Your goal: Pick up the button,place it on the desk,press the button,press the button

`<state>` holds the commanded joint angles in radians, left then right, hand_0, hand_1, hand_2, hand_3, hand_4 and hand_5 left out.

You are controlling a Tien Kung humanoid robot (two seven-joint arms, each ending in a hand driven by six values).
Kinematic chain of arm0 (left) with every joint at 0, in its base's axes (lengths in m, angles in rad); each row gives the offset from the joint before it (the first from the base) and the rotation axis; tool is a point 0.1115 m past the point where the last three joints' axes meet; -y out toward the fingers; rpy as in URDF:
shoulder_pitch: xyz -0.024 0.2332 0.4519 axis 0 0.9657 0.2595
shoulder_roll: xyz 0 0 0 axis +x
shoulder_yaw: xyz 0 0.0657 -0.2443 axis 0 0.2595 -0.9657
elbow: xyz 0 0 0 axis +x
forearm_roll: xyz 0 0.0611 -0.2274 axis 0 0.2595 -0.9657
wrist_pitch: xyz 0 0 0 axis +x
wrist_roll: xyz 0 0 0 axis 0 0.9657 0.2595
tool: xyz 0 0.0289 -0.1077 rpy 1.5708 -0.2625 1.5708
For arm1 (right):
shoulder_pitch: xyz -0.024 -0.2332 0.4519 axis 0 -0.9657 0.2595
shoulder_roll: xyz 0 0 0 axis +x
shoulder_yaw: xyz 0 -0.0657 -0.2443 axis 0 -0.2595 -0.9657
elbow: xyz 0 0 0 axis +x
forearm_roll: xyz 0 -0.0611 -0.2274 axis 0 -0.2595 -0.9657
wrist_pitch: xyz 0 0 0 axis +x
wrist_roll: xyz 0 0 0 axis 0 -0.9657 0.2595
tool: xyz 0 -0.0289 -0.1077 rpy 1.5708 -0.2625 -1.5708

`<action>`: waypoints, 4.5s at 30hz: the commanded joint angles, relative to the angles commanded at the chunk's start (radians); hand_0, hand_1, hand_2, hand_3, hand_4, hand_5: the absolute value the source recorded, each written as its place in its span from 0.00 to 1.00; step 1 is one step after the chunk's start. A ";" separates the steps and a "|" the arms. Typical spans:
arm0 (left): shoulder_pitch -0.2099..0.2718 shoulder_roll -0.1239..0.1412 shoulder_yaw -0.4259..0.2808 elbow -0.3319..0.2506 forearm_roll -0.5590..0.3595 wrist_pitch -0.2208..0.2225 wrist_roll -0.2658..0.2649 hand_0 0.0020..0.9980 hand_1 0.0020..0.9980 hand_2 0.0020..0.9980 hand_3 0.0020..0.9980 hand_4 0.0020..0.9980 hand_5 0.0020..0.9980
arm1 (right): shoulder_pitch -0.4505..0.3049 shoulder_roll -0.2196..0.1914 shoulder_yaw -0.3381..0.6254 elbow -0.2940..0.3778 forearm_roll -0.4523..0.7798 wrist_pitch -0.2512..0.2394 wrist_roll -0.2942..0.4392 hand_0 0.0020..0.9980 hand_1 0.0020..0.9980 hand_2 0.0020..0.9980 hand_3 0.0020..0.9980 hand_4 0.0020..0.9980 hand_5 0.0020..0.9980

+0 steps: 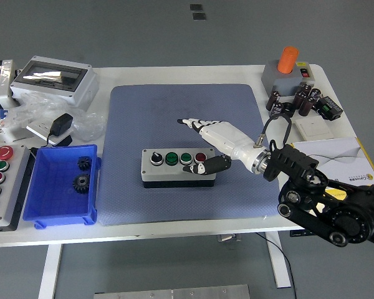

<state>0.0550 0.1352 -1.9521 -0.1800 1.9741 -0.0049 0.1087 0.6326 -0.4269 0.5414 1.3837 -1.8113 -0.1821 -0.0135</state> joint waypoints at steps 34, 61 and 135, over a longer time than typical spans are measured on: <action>-0.002 0.002 -0.024 0.000 0.010 -0.005 -0.027 0.73 0.73 0.61 0.61 0.61 0.21 | 0.067 -0.075 -0.083 0.138 -0.128 0.123 -0.093 0.55 0.38 0.36 0.66 0.04 0.00; -0.005 0.005 -0.013 0.000 -0.013 -0.015 -0.059 0.73 0.74 0.61 0.61 0.63 0.26 | 0.078 -0.006 -0.154 0.053 -0.175 0.116 -0.133 0.56 0.39 0.33 0.67 0.05 0.00; -0.018 0.000 -0.023 0.000 -0.007 -0.036 -0.059 0.73 0.74 0.61 0.60 0.61 0.25 | 0.054 0.155 -0.235 -0.176 -0.069 -0.121 -0.265 0.21 0.36 0.36 0.52 0.61 0.04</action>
<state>0.0375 0.1356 -1.9747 -0.1800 1.9669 -0.0406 0.0495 0.6863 -0.2720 0.3062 1.2074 -1.8806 -0.3030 -0.2784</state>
